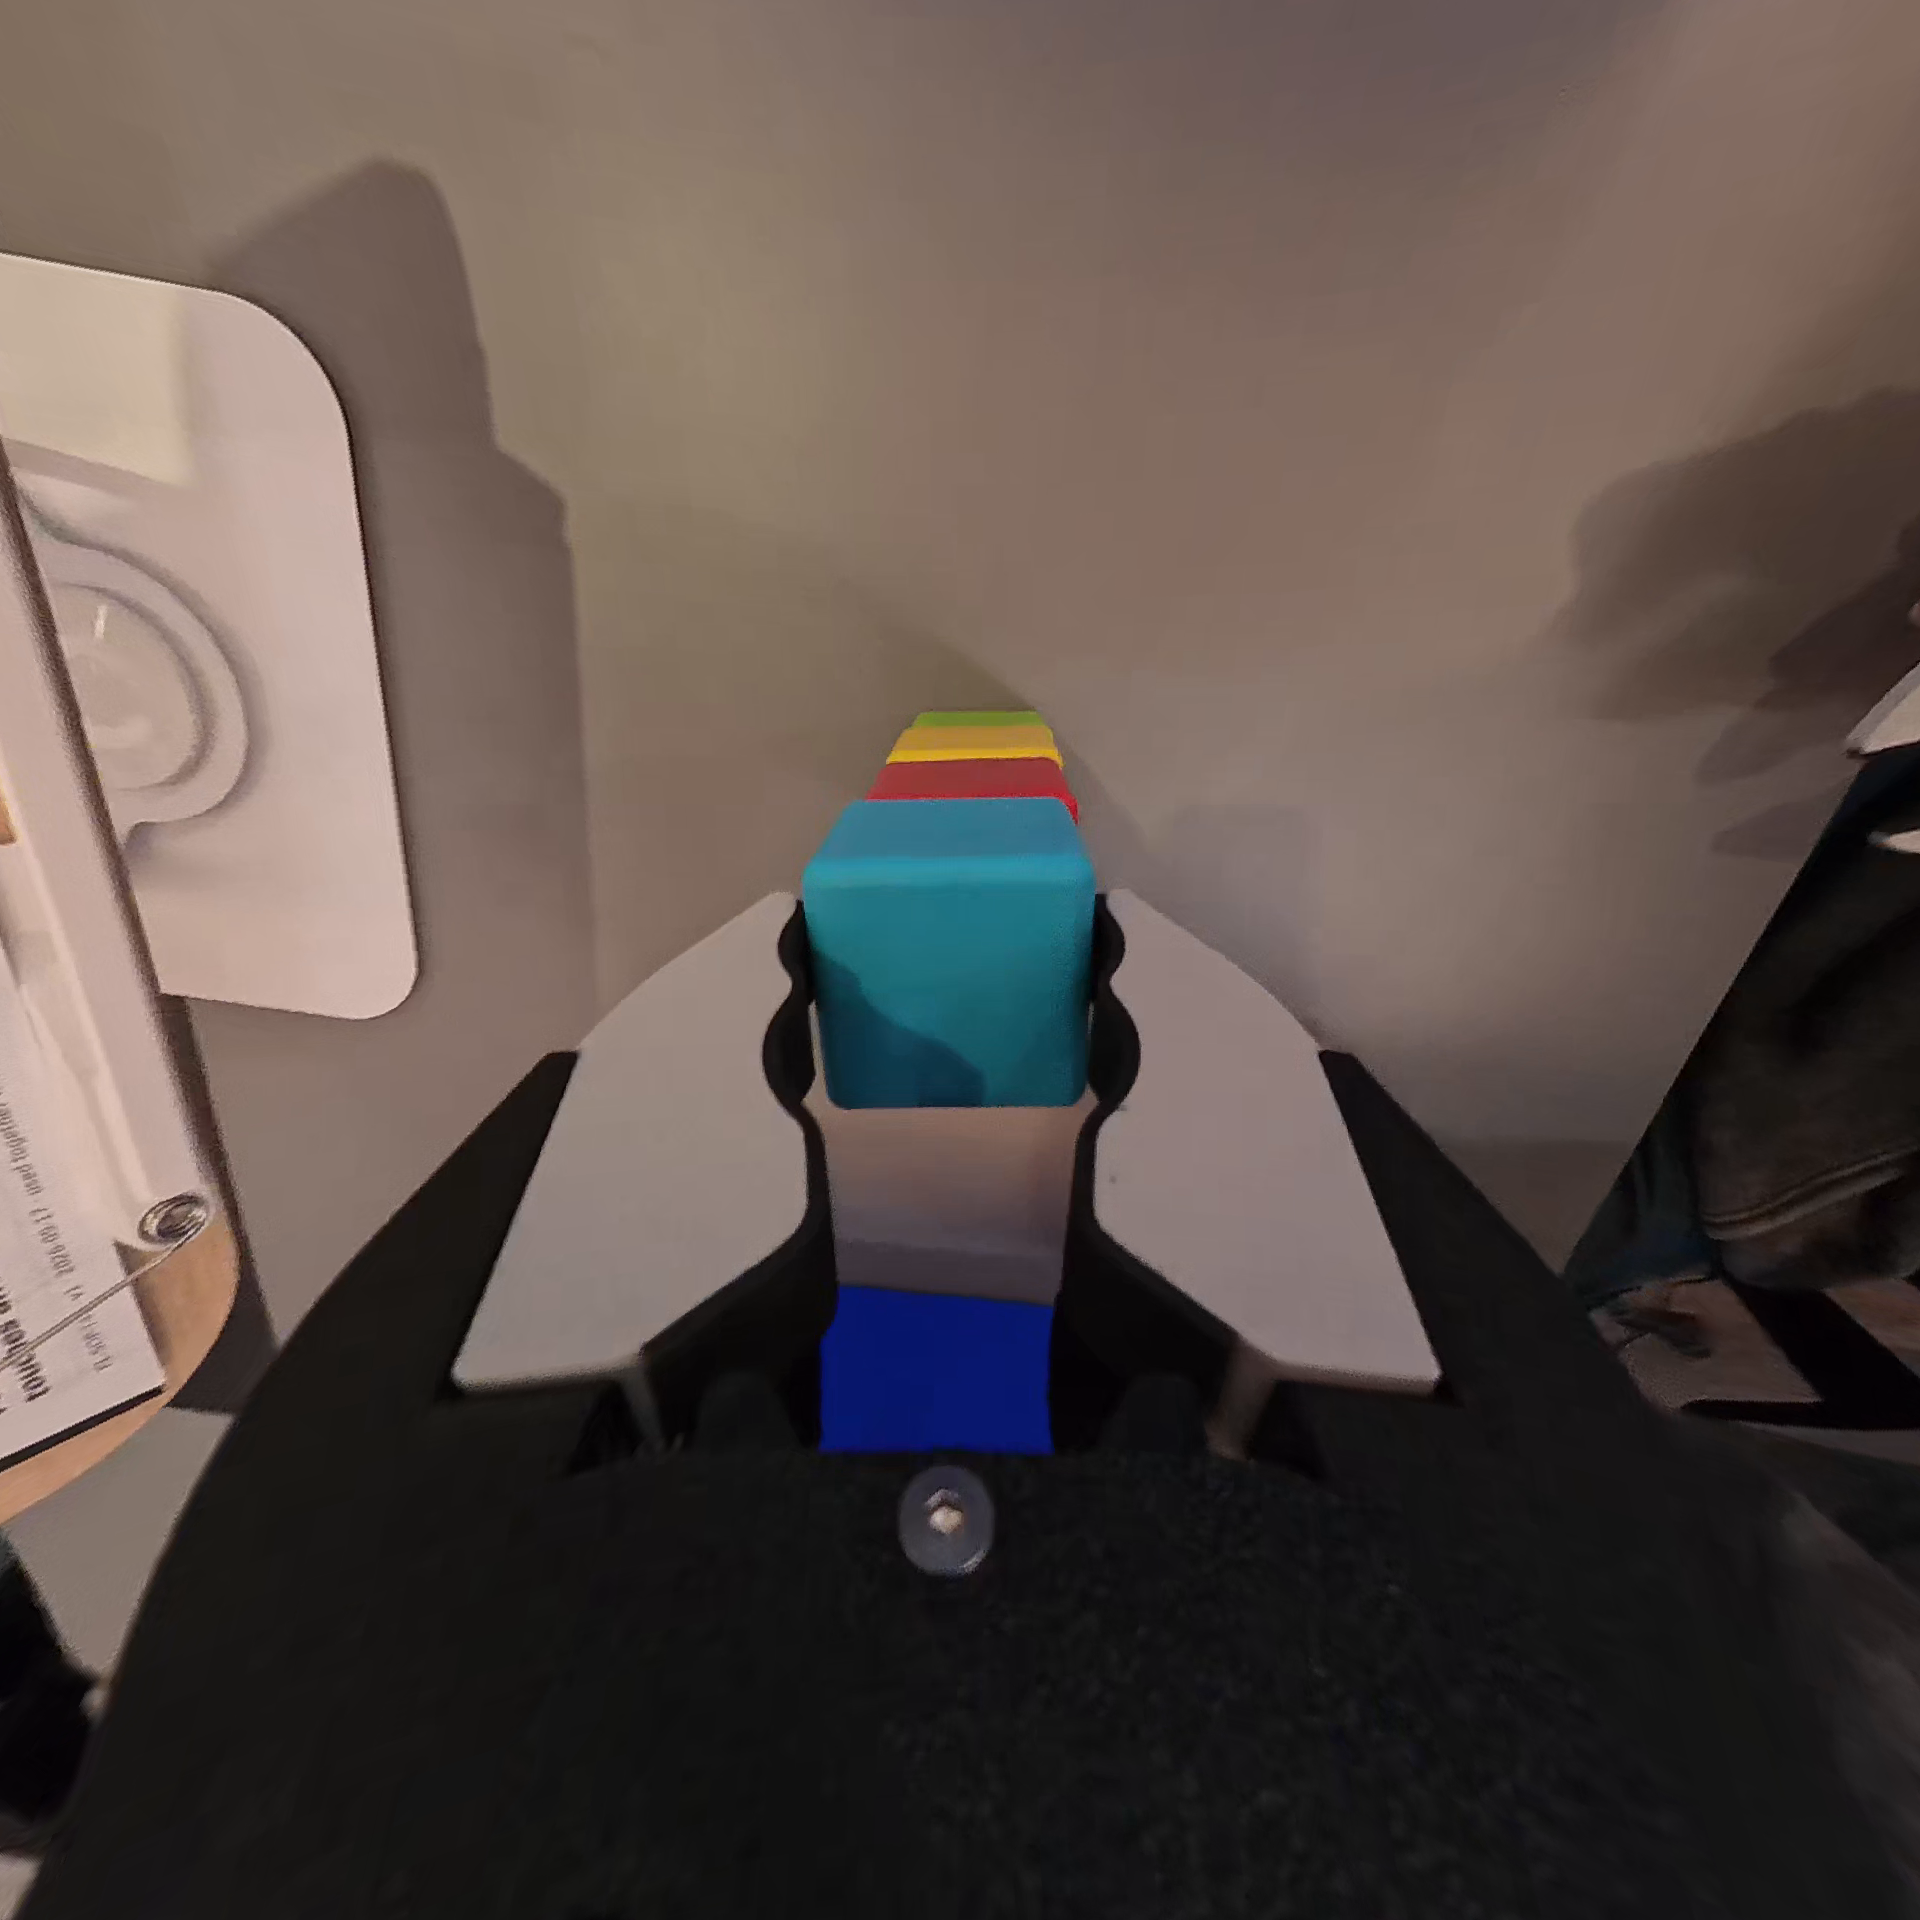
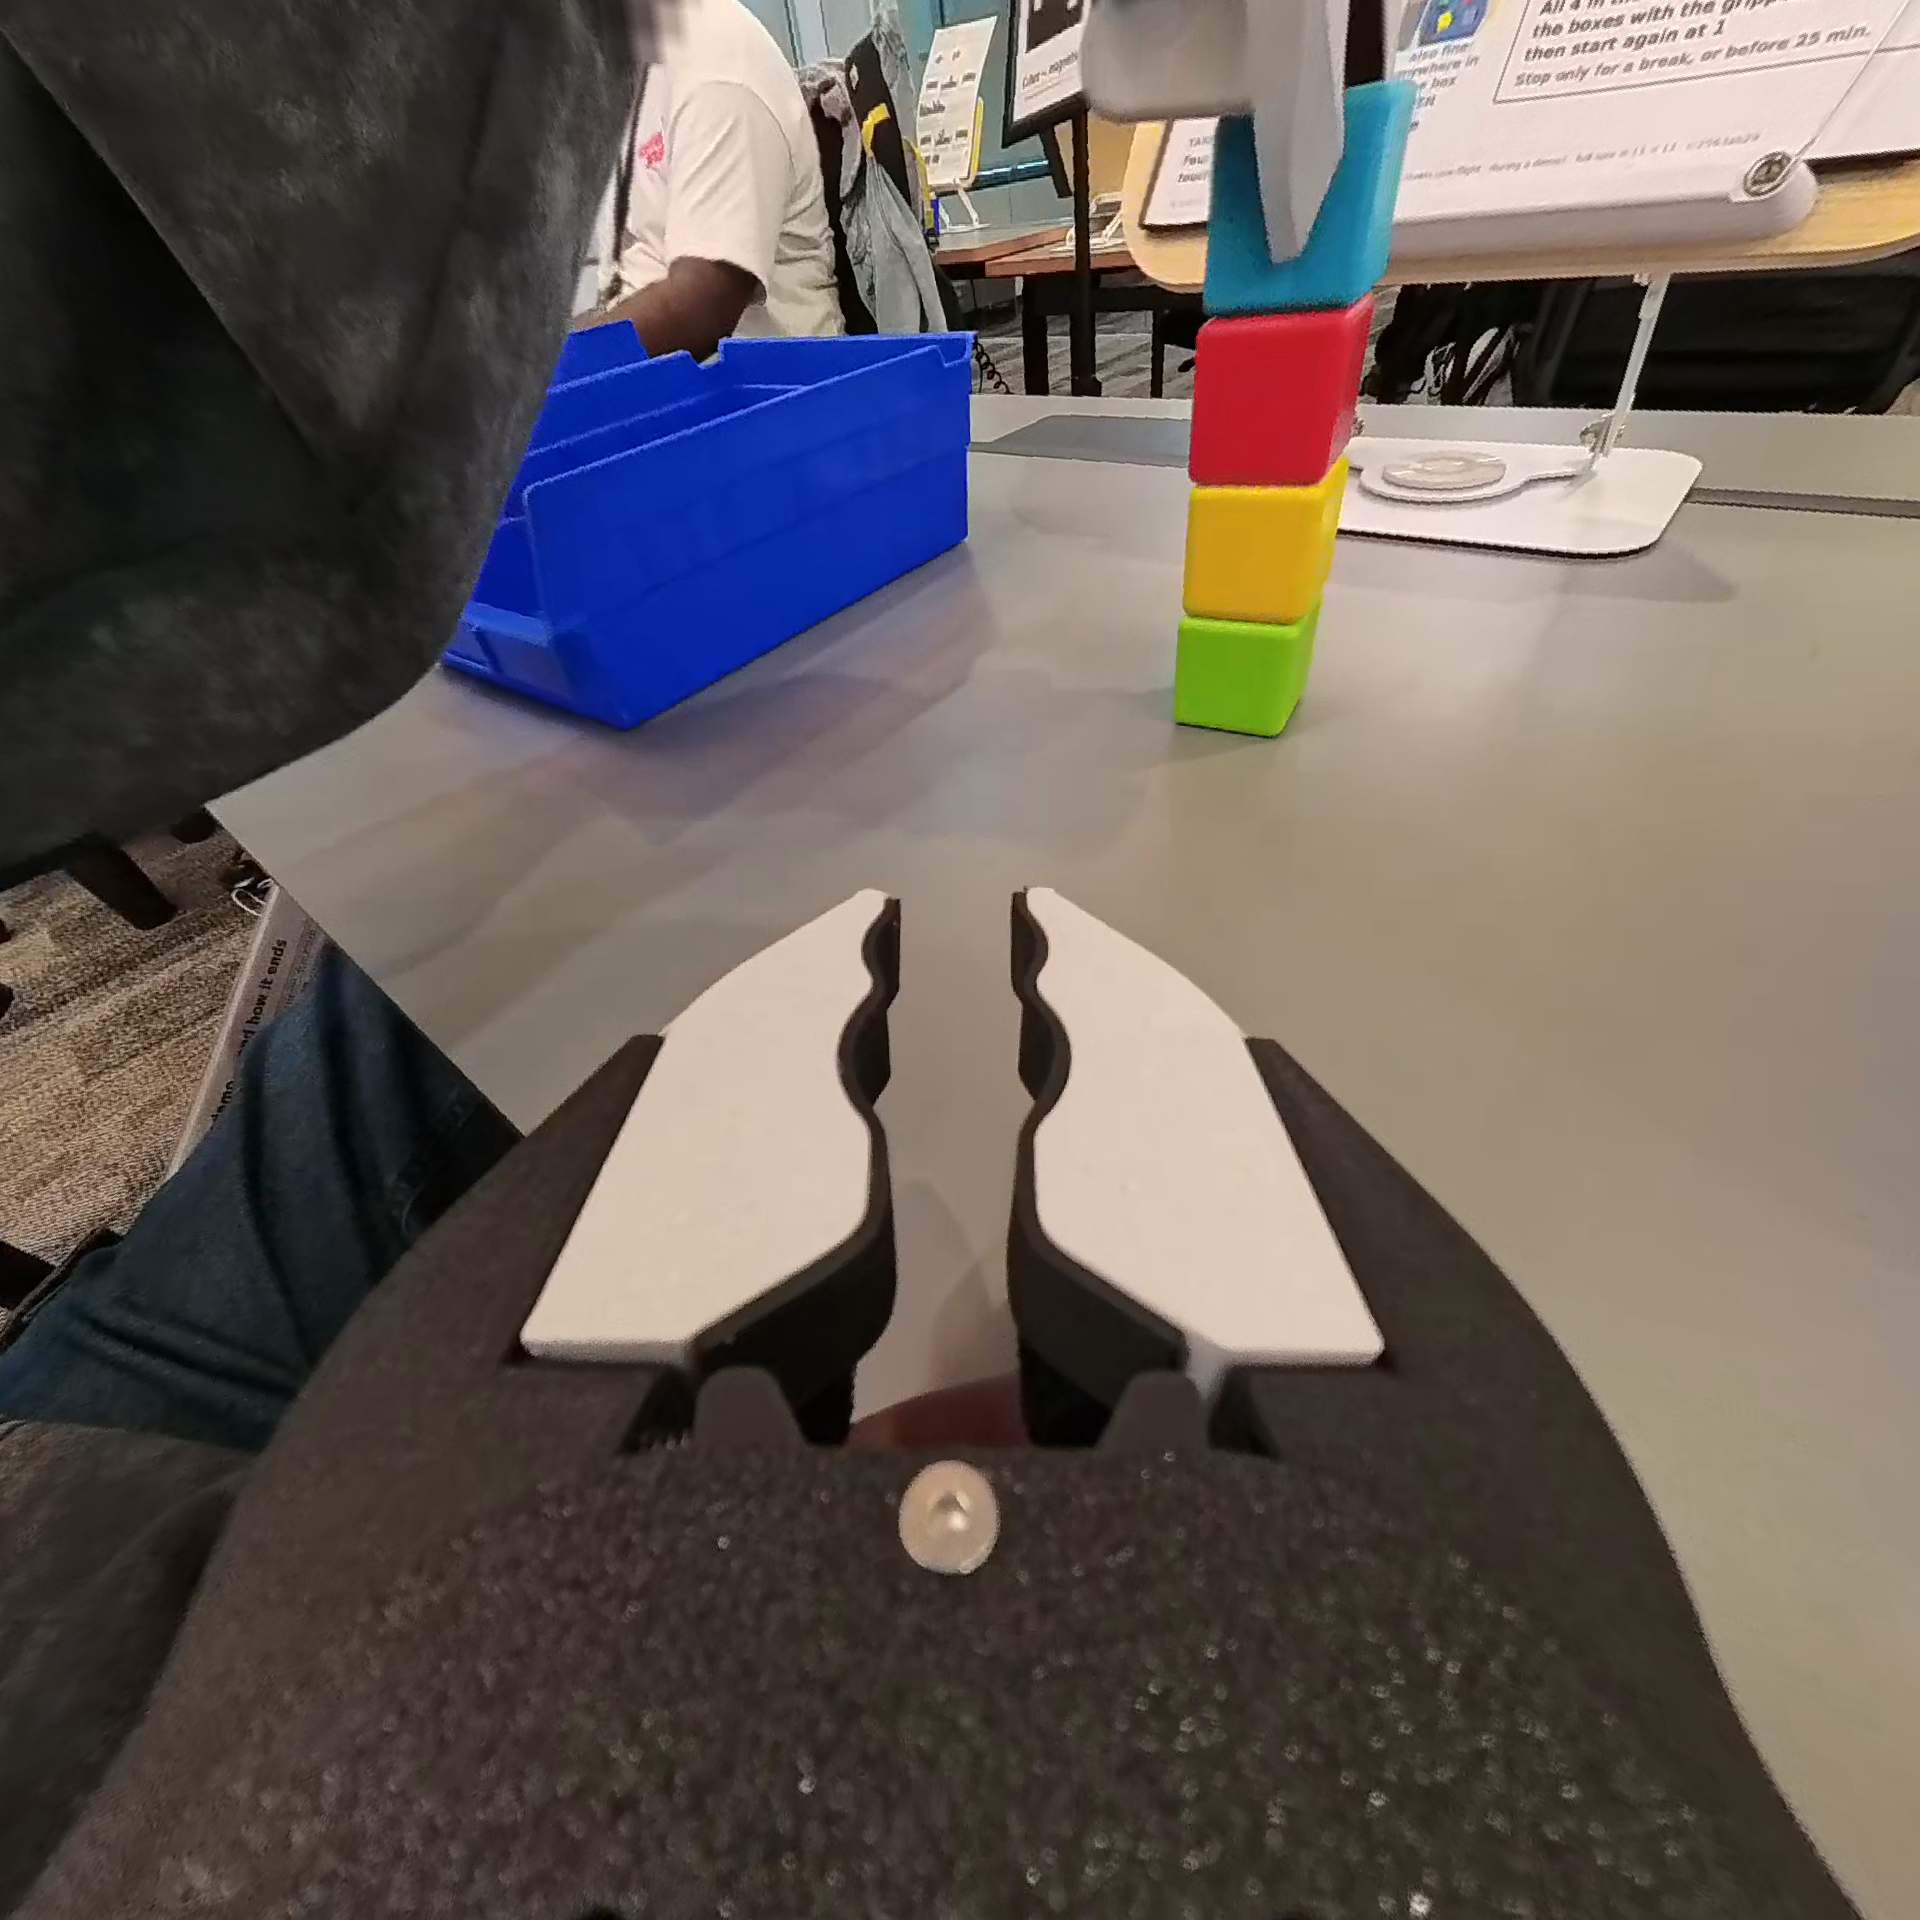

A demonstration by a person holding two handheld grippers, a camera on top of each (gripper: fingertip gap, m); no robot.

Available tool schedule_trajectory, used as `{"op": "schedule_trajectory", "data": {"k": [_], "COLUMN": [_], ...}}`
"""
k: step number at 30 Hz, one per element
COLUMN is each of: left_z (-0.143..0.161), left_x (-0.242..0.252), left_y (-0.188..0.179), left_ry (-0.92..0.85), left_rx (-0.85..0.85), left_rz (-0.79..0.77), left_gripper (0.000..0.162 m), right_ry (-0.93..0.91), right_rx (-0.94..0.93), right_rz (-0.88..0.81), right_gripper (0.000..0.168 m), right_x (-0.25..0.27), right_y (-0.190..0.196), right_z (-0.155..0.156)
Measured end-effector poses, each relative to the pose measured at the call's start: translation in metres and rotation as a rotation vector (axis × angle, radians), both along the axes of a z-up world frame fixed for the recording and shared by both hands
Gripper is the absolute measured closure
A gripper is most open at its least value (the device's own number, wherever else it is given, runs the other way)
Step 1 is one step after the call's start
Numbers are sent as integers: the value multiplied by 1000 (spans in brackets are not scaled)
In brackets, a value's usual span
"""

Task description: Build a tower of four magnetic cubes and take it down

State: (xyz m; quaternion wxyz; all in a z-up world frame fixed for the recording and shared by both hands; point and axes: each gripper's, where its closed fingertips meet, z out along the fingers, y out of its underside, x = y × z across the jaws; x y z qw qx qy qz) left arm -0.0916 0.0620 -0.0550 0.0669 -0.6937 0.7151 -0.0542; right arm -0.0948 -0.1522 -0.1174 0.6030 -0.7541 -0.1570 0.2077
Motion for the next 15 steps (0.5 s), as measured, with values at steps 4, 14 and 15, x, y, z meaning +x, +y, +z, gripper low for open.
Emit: {"op": "schedule_trajectory", "data": {"k": [4,14,15], "left_z": [25,89,77], "left_x": [-5,-55,-66], "left_y": [4,-79,-96], "left_ry": [-63,-996,-1075], "left_rx": [91,264,235], "left_rz": [27,358,388], "left_gripper": [104,96,106], "right_ry": [1,13,18], "right_rx": [1,14,17], "right_rz": [-4,-38,-47], "right_gripper": [148,148,148], "right_x": [1,12,15], "right_y": [0,3,3], "right_z": [0,5,6]}}
